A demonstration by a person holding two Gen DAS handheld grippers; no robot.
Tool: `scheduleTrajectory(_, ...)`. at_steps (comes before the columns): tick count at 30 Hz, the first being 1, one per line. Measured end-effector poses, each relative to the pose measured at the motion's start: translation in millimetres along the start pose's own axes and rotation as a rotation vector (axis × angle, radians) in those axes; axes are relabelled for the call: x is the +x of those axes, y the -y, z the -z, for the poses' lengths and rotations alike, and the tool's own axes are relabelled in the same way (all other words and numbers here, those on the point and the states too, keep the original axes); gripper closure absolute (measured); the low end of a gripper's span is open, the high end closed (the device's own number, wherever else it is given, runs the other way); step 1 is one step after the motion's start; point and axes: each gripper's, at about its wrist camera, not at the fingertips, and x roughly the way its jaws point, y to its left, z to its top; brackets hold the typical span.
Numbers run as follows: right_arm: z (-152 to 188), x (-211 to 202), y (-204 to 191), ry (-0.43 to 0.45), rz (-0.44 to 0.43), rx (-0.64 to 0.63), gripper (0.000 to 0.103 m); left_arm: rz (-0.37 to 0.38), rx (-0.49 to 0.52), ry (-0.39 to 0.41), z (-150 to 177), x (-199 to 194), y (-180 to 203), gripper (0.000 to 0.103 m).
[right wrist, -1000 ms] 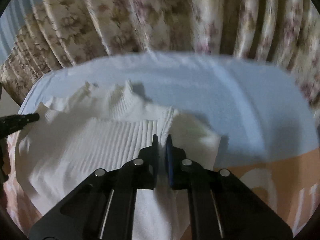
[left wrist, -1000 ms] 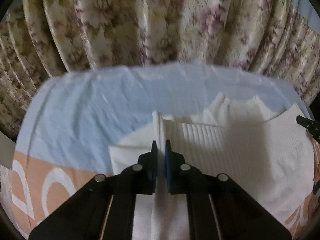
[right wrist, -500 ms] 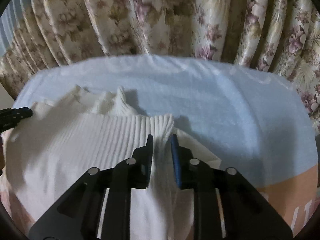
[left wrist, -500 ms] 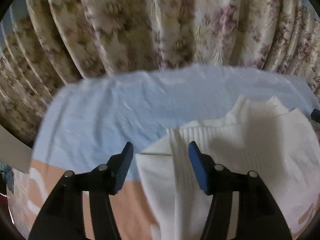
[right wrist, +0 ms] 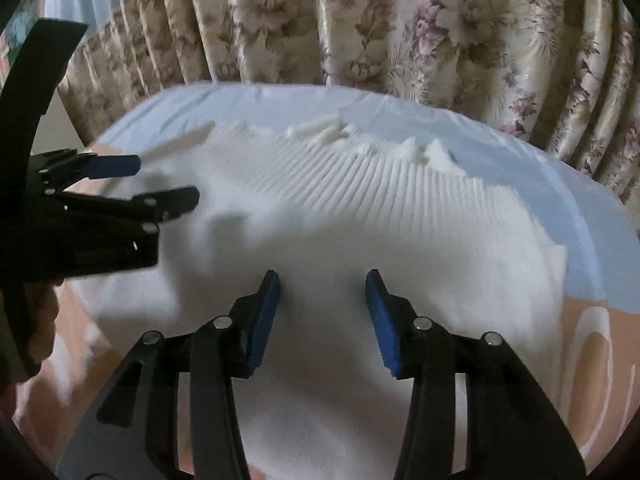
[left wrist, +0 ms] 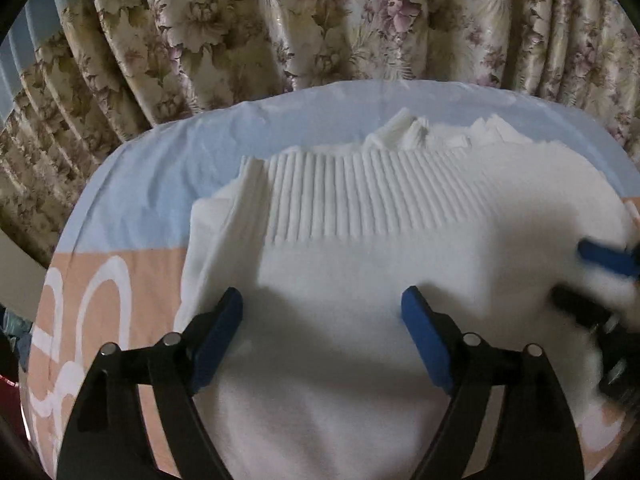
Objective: Fold small clothes
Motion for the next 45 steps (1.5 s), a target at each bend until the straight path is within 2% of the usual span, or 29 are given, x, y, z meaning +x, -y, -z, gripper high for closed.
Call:
scheduleTrajectory(1, 0, -2, 8, -0.001, -0.008, 0.014, 0.052, 0.003, 0.02, 0.019, 3, -4, -1, 0.02)
scheduleTrajectory(4, 6, -11, 27, 0.001, 0.011, 0.02, 0.048, -0.015, 0.066, 0.048, 11, -11, -3, 0.021)
scheduleTrajectory(8, 29, -25, 65, 0.004, 0.038, 0.072, 0.047, -0.013, 0.082, 0.049, 16, -14, -4, 0.021)
scheduleTrajectory(10, 37, -27, 82, 0.002, 0.057, 0.107, 0.055, -0.022, 0.09, 0.043, 14, -13, -2, 0.021)
scheduleTrajectory(12, 45, -32, 96, 0.007, 0.008, 0.15, 0.058, -0.034, 0.087, 0.025, 11, -14, 1, 0.021)
scheduleTrajectory(14, 47, -36, 100, 0.008, -0.005, 0.16, 0.06, -0.028, 0.061, -0.003, 7, -18, 2, 0.02)
scheduleTrajectory(15, 46, -39, 100, 0.012, -0.007, 0.165, 0.059, -0.021, 0.046, -0.014, 6, -20, 1, 0.019)
scheduleTrajectory(17, 45, -55, 103, 0.053, -0.035, 0.2, 0.048, 0.005, 0.004, -0.045, 6, -27, 3, 0.018)
scheduleTrajectory(19, 47, -70, 109, 0.104, -0.047, 0.255, 0.025, 0.043, -0.039, -0.079, 8, -32, 6, 0.016)
scheduleTrajectory(22, 57, -76, 124, 0.111, -0.037, 0.349, 0.016, 0.098, -0.075, -0.108, 12, -35, 16, 0.008)
scheduleTrajectory(26, 71, -64, 138, 0.064, -0.019, 0.429, 0.014, 0.121, -0.075, -0.131, 13, -31, 33, 0.008)
scheduleTrajectory(29, 75, -58, 146, 0.065, -0.065, 0.479, 0.012, 0.138, -0.101, -0.154, 12, -24, 38, 0.008)
scheduleTrajectory(33, 73, -47, 150, 0.05, -0.096, 0.523, 0.01, 0.124, -0.105, -0.169, 10, -17, 41, 0.004)
scheduleTrajectory(45, 48, -19, 151, 0.012, -0.138, 0.444, 0.008, 0.09, -0.081, -0.174, 11, -10, 48, 0.002)
